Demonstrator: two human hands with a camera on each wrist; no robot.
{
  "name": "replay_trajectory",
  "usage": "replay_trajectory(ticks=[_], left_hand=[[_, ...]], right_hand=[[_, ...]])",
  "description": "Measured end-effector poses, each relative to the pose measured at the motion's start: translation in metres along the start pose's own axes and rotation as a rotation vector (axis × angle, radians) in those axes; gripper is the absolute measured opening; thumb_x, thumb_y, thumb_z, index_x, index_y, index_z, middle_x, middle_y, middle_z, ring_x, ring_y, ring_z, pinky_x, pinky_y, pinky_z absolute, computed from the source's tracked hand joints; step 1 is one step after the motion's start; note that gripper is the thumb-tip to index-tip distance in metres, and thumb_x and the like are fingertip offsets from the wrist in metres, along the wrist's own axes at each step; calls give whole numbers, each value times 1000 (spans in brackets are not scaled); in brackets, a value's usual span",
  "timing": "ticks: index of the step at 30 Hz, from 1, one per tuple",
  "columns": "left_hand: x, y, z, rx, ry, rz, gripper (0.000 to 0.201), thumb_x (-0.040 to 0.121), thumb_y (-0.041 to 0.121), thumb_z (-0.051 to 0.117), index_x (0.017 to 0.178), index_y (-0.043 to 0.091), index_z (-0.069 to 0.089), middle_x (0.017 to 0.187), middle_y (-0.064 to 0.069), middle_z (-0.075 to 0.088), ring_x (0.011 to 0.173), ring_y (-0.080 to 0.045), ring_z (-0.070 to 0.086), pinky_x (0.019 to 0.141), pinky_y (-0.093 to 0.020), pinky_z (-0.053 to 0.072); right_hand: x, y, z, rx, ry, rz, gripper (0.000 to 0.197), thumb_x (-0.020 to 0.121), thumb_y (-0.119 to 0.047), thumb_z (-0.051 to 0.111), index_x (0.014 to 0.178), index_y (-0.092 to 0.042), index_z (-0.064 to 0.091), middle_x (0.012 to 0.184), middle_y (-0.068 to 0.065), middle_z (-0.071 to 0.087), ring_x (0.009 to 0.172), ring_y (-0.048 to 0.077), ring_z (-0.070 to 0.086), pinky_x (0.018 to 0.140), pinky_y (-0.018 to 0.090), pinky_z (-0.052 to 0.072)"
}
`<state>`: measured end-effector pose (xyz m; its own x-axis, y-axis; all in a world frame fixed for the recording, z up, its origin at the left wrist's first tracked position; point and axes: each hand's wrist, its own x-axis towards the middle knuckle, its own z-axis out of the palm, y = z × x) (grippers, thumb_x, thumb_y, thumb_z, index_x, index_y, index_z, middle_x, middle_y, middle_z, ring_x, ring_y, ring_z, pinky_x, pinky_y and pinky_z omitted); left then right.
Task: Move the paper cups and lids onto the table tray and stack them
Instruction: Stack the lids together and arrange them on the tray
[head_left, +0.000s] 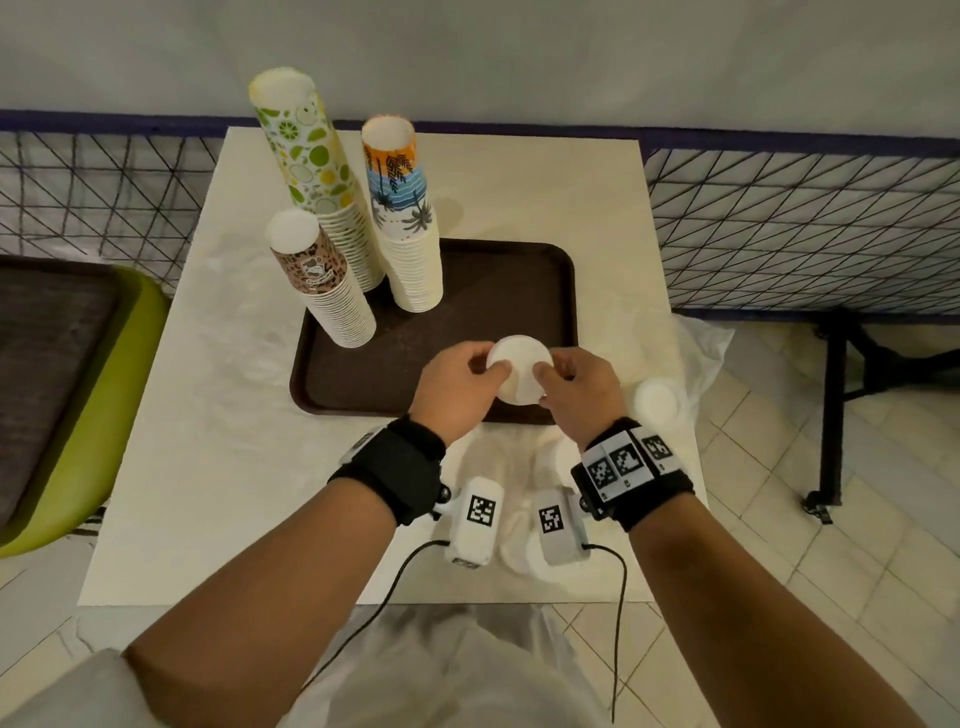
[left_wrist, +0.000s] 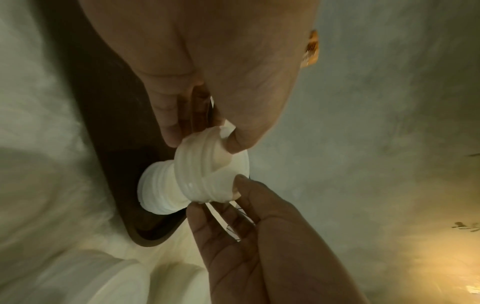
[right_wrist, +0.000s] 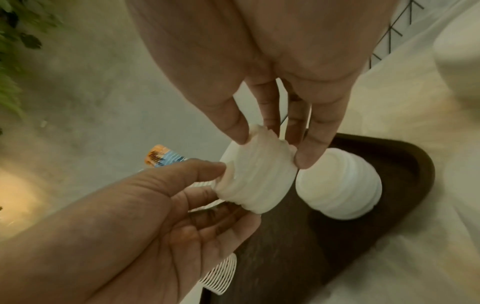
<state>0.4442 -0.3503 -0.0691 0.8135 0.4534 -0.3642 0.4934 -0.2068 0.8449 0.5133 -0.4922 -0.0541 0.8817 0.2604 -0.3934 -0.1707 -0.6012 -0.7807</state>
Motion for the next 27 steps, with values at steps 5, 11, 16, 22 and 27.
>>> replay_trajectory(ticks=[5,11,16,22,27], left_hand=[[32,6,23,142,-53,32,37,100,29,63,133,11,66,126,-3,71,115,-20,65,97,-31,48],[54,-4,38,175,-88,-42,46,94,38,66,134,16,65,128,-8,66,113,-24,65,103,-42,52],[59,-12,45,130,-117,-95,45,96,35,63,136,16,60,131,-10,62,113,-25,64,106,-44,50],[62,-8,49,26,-141,-171,48,102,41,55,144,17,51,138,-8,58,124,-26,57,103,-36,45],[62,-6,53,88,-140,-146,46,107,37,46,146,13,54,140,-8,62,129,-28,57,100,-31,41]], right_hand=[[27,-1,-11,-144,15,25,30,97,-22,56,122,-8,66,111,7,68,96,23,60,81,29,44],[46,13,-2,-178,12,87,30,98,-19,51,121,-7,67,113,12,70,103,29,63,78,26,40],[49,18,6,-169,-18,140,35,99,-23,49,130,-11,61,121,12,66,108,30,61,86,30,45],[57,17,9,-127,-79,205,40,97,-26,45,130,-10,62,122,11,66,111,32,61,97,40,50],[60,18,10,0,-80,266,54,83,-36,42,125,-12,65,114,12,68,103,33,64,94,51,54]])
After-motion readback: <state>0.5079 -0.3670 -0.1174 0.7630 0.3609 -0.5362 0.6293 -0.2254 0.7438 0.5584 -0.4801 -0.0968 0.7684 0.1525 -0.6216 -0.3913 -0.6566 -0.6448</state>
